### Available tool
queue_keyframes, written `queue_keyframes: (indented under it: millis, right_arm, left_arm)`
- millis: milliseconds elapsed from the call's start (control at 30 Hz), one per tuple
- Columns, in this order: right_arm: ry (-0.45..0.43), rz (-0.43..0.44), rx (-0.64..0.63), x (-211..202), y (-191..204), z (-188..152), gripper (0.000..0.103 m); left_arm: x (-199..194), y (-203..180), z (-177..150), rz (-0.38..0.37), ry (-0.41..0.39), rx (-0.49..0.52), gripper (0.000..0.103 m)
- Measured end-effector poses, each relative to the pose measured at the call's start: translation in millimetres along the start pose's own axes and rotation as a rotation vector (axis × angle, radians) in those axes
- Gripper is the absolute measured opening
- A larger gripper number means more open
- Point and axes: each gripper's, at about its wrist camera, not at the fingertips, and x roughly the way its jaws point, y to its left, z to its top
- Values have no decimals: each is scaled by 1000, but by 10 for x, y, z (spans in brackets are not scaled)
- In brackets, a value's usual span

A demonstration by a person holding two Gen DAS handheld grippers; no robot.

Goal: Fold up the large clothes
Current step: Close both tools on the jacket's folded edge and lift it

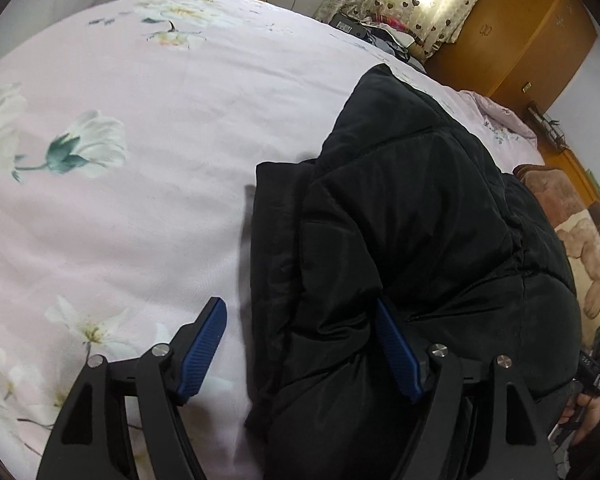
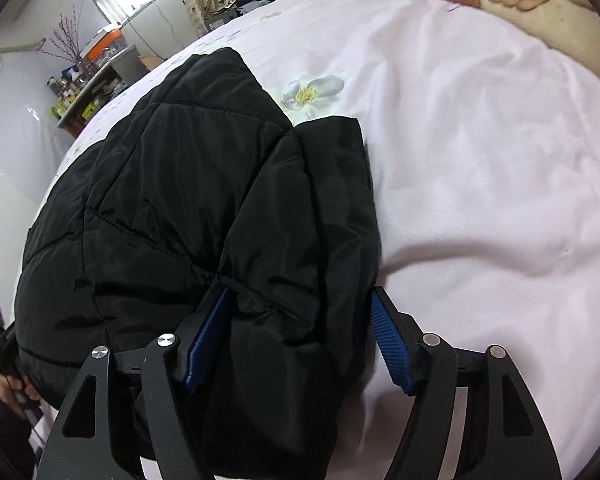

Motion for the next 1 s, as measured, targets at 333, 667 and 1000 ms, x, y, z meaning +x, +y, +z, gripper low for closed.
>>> queue_keyframes:
  millis: [333, 667, 1000]
  right_arm:
    - [46, 161, 63, 125, -162, 84, 63]
    - [73, 249, 86, 319, -337, 172, 67]
    - [53, 200, 48, 261, -190, 162, 40]
  left_arm:
    - [77, 134, 33, -159, 53, -50, 77]
    - [202, 147, 232, -202, 72, -31, 80]
    - [93, 20, 267, -165, 62, 21, 55]
